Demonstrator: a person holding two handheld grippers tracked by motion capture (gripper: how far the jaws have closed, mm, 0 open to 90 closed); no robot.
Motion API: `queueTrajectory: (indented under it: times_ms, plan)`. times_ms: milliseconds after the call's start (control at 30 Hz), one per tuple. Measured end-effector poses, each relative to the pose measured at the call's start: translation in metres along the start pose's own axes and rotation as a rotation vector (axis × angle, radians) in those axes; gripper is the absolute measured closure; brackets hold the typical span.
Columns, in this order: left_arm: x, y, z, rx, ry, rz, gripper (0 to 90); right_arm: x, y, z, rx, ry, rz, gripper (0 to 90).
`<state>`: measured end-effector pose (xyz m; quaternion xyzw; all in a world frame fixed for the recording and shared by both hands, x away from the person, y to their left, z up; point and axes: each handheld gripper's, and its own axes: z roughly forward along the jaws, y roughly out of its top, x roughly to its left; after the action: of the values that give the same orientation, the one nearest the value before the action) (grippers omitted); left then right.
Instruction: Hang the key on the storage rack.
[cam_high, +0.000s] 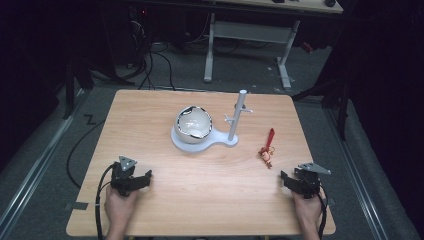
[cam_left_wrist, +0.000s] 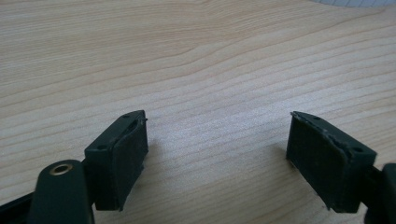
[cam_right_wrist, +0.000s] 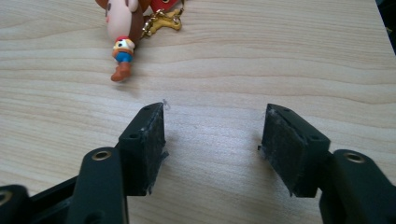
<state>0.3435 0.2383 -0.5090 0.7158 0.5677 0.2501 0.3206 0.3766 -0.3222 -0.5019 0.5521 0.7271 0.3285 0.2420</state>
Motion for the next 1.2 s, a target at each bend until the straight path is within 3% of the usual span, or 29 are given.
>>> queueTrajectory:
  times_ms: [633, 1200]
  plan:
    - [0.000, 0.000, 0.000, 0.000, -0.001, 0.000, 20.9, 0.019, 0.012, -0.005, -0.039, 0.077, -0.060, 48.3]
    - [0.000, 0.000, 0.000, 0.000, -0.003, 0.000, 20.7, 0.029, 0.029, 0.006, -0.049, 0.117, -0.046, 51.1]
